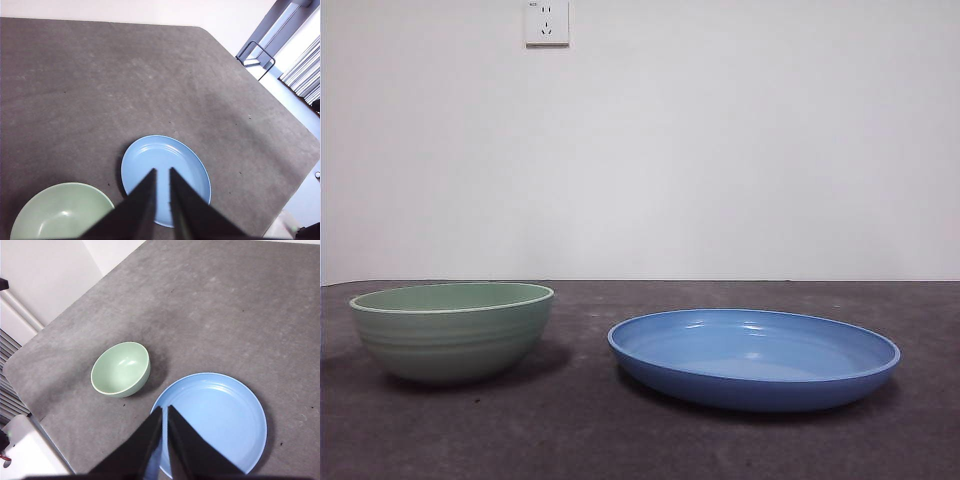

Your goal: Place the green bowl on the blue plate

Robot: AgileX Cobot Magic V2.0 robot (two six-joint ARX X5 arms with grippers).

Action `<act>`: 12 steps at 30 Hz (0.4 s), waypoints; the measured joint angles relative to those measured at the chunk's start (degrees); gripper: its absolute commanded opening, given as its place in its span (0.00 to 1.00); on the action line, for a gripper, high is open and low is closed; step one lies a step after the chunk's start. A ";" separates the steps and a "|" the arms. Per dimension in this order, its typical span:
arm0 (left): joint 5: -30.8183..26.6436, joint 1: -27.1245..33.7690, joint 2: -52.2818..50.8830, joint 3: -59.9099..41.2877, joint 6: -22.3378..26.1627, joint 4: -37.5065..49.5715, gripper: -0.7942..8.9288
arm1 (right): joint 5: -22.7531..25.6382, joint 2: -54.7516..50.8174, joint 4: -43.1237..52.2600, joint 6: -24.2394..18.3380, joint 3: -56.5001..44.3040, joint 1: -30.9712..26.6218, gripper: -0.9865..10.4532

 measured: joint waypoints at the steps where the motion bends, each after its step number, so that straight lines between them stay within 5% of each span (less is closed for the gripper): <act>1: 0.00 0.00 0.00 0.00 0.00 0.00 0.35 | 0.00 0.00 0.00 -0.09 0.00 0.00 0.21; 6: 0.00 0.00 0.00 0.00 0.63 0.04 0.69 | 0.00 0.00 0.00 0.13 0.00 0.00 0.55; 12: 0.02 0.00 0.00 0.00 1.36 0.33 0.74 | 0.02 0.00 0.00 0.61 0.00 0.00 0.59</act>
